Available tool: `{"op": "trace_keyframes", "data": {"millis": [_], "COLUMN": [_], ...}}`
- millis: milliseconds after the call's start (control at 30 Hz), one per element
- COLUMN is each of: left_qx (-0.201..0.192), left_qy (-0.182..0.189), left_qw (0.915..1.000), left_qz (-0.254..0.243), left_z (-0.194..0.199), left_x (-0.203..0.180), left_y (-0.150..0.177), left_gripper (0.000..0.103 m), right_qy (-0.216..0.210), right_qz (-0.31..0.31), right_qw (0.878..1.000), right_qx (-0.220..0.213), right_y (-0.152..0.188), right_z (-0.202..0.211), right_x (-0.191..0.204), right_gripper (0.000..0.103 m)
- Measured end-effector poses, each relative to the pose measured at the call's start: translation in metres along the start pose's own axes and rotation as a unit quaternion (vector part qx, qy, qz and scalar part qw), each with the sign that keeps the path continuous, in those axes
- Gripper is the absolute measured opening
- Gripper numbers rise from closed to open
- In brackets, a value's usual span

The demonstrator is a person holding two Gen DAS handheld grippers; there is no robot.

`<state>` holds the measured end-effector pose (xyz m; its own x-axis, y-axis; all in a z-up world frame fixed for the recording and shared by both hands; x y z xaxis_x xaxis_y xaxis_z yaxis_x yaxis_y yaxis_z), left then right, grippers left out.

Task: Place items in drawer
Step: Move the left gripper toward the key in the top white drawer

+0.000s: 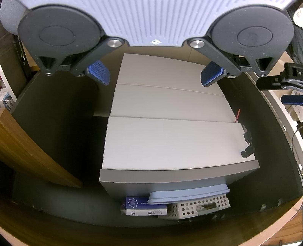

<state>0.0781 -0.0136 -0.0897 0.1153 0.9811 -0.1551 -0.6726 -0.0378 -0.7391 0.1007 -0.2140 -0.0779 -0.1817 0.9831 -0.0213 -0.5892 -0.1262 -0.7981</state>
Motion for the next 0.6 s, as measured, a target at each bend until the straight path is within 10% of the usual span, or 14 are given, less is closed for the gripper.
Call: {"op": "trace_keyframes", "data": {"millis": [600], "left_qx": [0.003], "left_qy": [-0.009], "left_qw": [0.9999], "left_qz": [0.011], "left_z": [-0.004], "left_x": [0.014], "left_y": [0.004], "left_gripper": [0.103], "right_qy": [-0.001], "right_qz": [0.003], "right_qw": [1.0], "right_qx": [0.001], "right_y": [0.001], "right_z": [-0.004], "right_x": [0.0], "right_gripper": [0.103]}}
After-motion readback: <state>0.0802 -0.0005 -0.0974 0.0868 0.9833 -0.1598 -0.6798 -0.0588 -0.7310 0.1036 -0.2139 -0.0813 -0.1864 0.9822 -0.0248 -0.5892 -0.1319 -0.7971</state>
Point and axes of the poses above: each gripper's, at about its wrist camera, not at the fingertips, and z roughly against the way its jaws point, x to its left, y to its underside, the point moved 10 cm from there along -z, roughly the way its jaws point, and after that the axes turned 9 degrees about y, right-handed, at the moved point
